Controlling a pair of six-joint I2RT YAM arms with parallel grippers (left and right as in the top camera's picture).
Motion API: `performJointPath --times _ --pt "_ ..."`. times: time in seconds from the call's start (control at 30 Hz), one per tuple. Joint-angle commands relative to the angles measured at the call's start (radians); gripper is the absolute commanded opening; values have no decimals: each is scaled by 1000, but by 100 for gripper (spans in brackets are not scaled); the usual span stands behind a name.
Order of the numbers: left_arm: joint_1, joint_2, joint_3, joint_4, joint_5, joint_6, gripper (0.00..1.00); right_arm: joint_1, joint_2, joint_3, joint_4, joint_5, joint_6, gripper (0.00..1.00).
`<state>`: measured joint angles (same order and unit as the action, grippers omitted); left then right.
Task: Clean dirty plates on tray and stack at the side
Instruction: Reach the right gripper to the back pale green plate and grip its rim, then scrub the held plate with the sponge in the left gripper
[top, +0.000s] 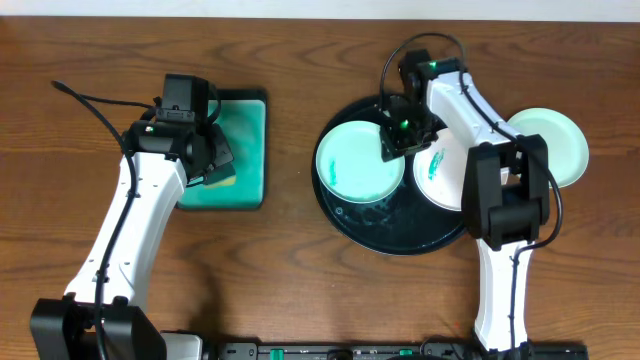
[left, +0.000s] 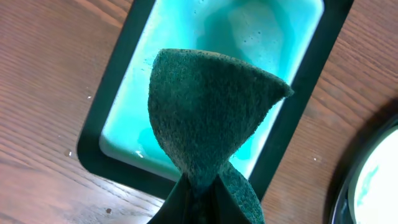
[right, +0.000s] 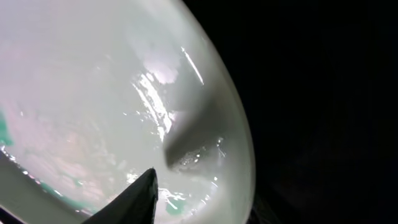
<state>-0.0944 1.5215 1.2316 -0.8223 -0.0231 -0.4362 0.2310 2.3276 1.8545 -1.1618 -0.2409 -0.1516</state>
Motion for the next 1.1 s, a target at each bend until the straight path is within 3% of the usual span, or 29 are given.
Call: performJointPath --times 0.0,0.13,0.17,0.33,0.5,0.67,1.07 --pt "-3 1 -4 2 44 21 7 3 14 -26 6 8 -6 30" --pt "-39 1 -4 17 121 37 7 3 14 -26 6 9 -6 4" --pt "-50 1 -4 21 148 40 7 3 14 -26 8 8 -6 1" --pt "-148 7 -4 53 200 30 7 5 14 -26 31 8 11 1" --pt "-288 55 -4 144 199 -110 7 6 14 -26 43 17 66 1" --pt "-379 111 -4 251 198 -150 7 2 0 -25 11 50 101 1" --pt "-475 217 -4 393 199 -220 7 -1 -27 -24 -89 174 121 1"
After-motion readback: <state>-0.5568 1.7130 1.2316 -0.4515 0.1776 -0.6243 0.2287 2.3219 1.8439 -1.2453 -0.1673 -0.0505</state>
